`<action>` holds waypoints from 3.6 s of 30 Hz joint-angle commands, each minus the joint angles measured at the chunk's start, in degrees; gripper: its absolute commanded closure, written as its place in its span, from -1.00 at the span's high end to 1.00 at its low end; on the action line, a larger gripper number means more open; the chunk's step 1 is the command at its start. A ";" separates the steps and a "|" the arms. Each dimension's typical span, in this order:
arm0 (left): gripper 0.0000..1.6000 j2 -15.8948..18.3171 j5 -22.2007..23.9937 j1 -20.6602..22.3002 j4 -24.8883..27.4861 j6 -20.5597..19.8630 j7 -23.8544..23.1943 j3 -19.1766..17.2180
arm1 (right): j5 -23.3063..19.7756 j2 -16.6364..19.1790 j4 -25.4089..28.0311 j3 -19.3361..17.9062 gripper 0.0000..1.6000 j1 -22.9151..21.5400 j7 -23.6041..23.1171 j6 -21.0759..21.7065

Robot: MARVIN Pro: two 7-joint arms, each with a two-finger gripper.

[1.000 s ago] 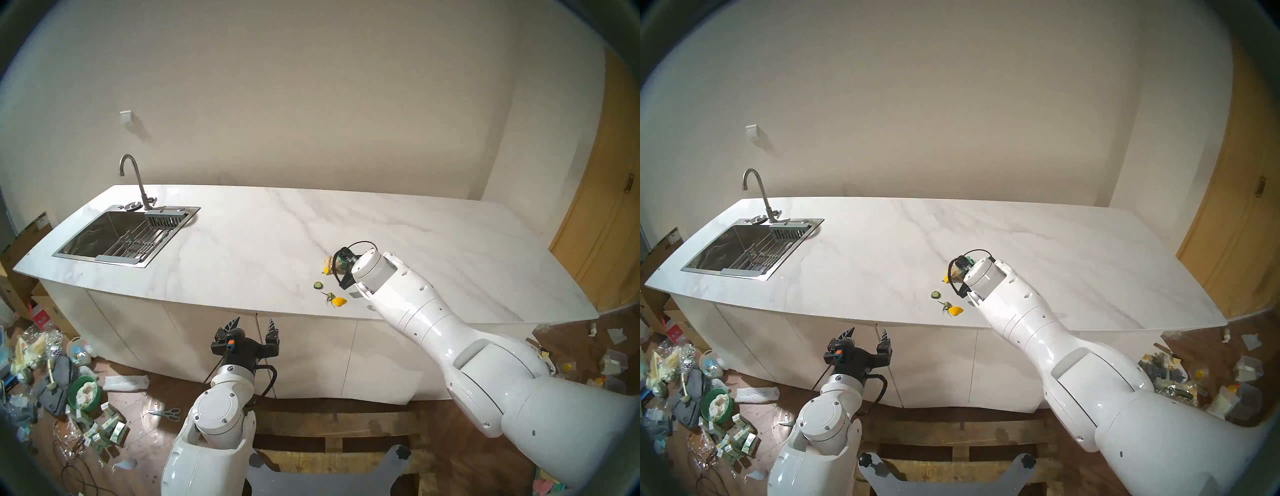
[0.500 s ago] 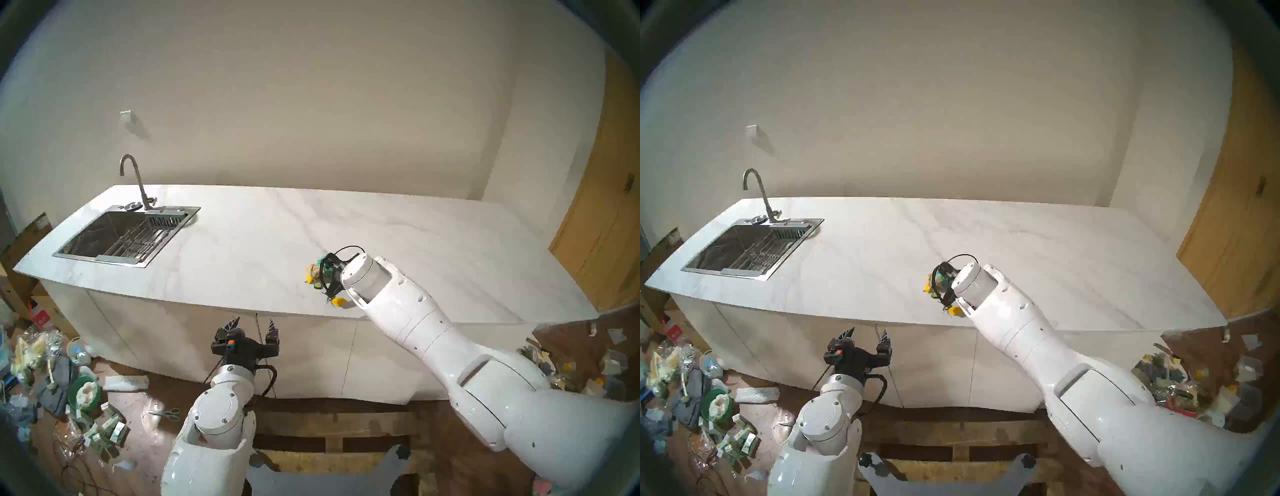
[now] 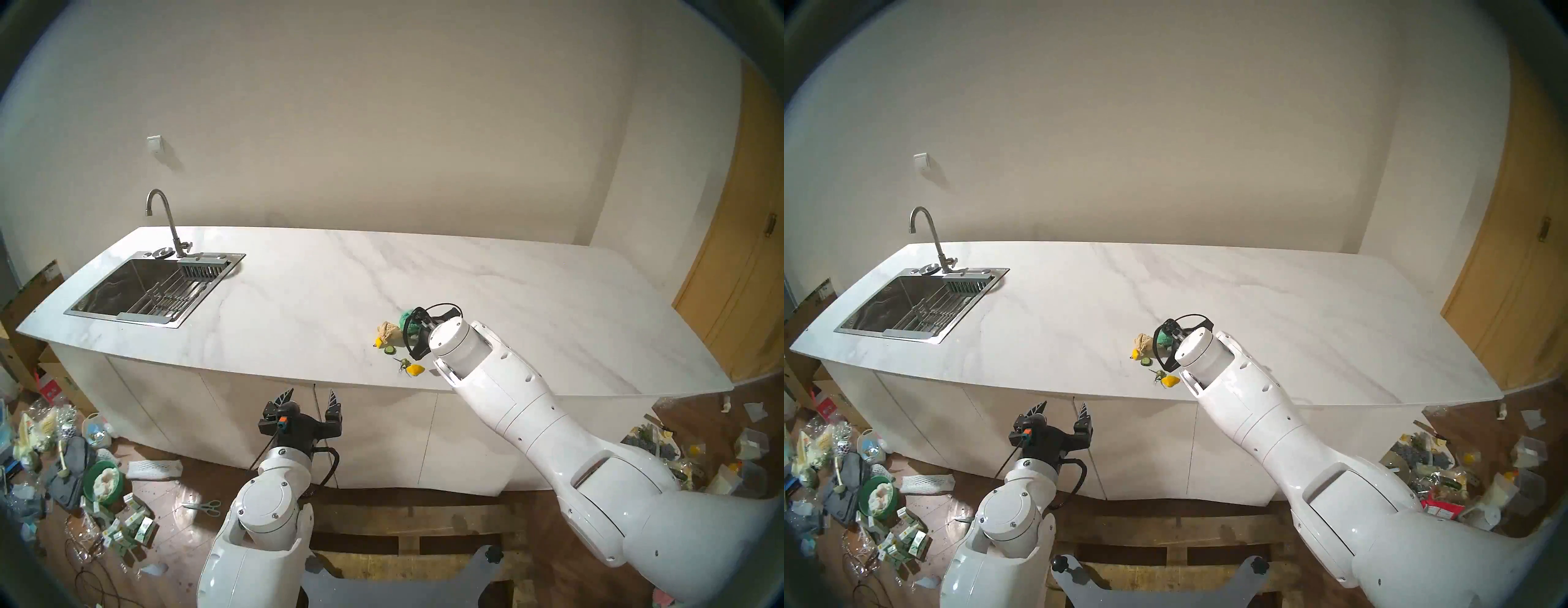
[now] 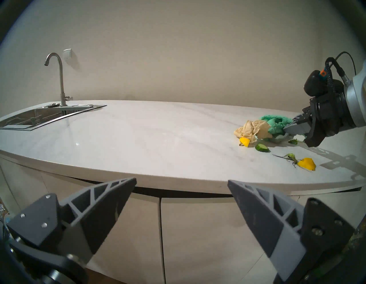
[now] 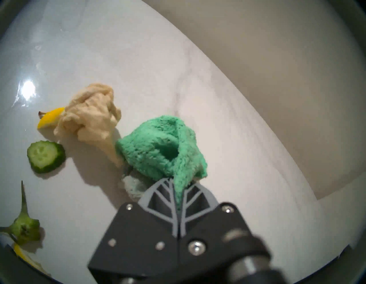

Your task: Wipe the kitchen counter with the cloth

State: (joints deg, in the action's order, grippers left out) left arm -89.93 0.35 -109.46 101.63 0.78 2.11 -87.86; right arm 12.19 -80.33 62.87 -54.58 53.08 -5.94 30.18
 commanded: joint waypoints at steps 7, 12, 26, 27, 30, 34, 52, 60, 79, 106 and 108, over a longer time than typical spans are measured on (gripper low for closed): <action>1.00 0.03 0.09 0.35 1.49 0.35 -0.24 0.15 | -1.10 1.88 9.19 -4.40 -1.00 -0.99 2.24 -1.29; 1.00 0.04 0.11 0.32 1.54 0.34 -0.26 0.15 | 0.48 3.14 8.00 -5.02 -1.00 -1.38 4.35 -0.38; 1.00 0.05 0.12 0.30 1.57 0.32 -0.27 0.15 | 6.62 9.29 6.49 -3.30 -1.00 -2.67 5.36 2.42; 1.00 0.05 0.12 0.30 1.57 0.32 -0.27 0.15 | 6.62 9.29 6.49 -3.30 -1.00 -2.67 5.36 2.42; 1.00 0.05 0.12 0.30 1.58 0.32 -0.28 0.15 | 7.28 11.30 7.20 -2.91 -1.00 -1.70 4.46 3.11; 1.00 0.05 0.13 0.29 1.60 0.31 -0.29 0.15 | 7.57 13.00 8.18 -2.75 -1.00 -0.71 3.46 4.43; 1.00 0.08 0.17 0.23 1.71 0.24 -0.35 0.14 | 12.72 19.13 12.05 6.09 -1.00 0.21 -9.49 11.11; 1.00 0.07 0.16 0.25 1.68 0.27 -0.33 0.15 | 13.46 15.95 9.47 8.47 -1.00 -0.51 -9.34 11.40; 1.00 0.05 0.11 0.31 1.56 0.33 -0.27 0.15 | 11.46 10.64 7.05 11.29 -1.00 -1.18 -11.39 6.65; 1.00 0.06 0.13 0.28 1.61 0.30 -0.29 0.15 | 8.76 6.03 11.40 12.30 -1.00 3.55 -9.60 7.57; 1.00 0.05 0.13 0.29 1.60 0.31 -0.28 0.15 | 8.73 4.90 10.34 12.46 -1.00 3.09 -9.27 7.35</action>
State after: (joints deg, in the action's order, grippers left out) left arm -89.93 0.35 -109.47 101.62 0.78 2.12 -87.85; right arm 21.80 -70.76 75.19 -42.78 55.86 -15.95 37.68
